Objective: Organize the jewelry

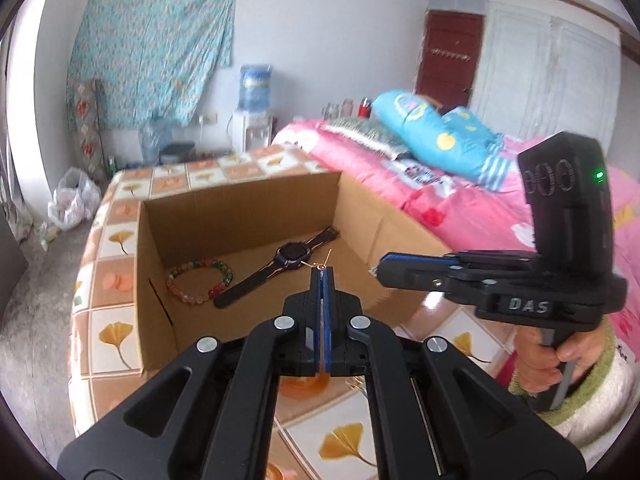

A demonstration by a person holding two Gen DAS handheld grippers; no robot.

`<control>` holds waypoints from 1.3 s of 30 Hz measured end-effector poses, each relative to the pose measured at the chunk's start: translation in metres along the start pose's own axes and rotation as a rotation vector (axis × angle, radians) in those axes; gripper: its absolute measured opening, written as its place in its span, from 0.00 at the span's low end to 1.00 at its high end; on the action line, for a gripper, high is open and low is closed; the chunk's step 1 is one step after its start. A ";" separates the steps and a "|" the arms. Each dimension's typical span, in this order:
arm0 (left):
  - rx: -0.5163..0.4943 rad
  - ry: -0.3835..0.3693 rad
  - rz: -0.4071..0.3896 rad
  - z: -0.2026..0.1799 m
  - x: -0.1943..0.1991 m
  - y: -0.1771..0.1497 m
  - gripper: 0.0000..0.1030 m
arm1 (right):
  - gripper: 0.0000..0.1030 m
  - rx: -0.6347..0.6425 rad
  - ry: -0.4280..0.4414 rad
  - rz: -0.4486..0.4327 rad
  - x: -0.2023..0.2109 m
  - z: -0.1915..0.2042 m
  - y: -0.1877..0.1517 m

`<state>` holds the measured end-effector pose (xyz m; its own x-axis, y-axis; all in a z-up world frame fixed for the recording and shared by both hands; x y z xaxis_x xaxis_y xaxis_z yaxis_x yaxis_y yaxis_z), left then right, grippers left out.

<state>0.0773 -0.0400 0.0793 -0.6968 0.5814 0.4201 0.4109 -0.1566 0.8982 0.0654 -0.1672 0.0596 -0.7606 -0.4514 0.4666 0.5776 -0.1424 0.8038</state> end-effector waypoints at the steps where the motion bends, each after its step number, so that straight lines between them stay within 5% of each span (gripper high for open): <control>1: 0.006 0.009 0.023 0.004 -0.013 0.001 0.00 | 0.05 -0.006 -0.014 0.010 -0.006 -0.005 0.003; 9: 0.061 0.051 0.145 0.030 -0.076 0.006 0.00 | 0.06 -0.078 -0.097 0.088 -0.054 -0.049 0.023; 12: 0.109 0.062 0.170 0.041 -0.089 0.007 0.09 | 0.06 -0.099 -0.095 0.083 -0.057 -0.053 0.025; 20: 0.090 0.067 0.147 0.038 -0.089 0.008 0.15 | 0.13 -0.103 -0.105 0.051 -0.044 -0.056 0.026; 27: 0.097 0.055 0.067 0.034 -0.049 0.011 0.16 | 0.13 -0.095 -0.090 -0.023 -0.010 -0.045 0.031; 32: 0.056 0.020 -0.049 0.018 0.009 0.004 0.34 | 0.20 -0.058 -0.031 -0.065 0.023 -0.028 0.022; 39: 0.062 -0.012 -0.044 0.003 0.058 -0.032 0.65 | 0.20 -0.005 0.046 -0.036 0.058 -0.008 -0.021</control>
<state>0.0258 0.0012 0.0743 -0.7081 0.5959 0.3788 0.4163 -0.0811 0.9056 0.0115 -0.1971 0.0672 -0.7663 -0.4861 0.4201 0.5521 -0.1637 0.8176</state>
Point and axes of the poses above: each gripper's, at about its wrist camera, not at the fingertips, and x roughly against the way its jaws point, z to its left, y to its top, the point moved 2 cm from there along -x, roughly the way its jaws point, and after that the axes turned 9 degrees about -z, right-handed, at the moved point
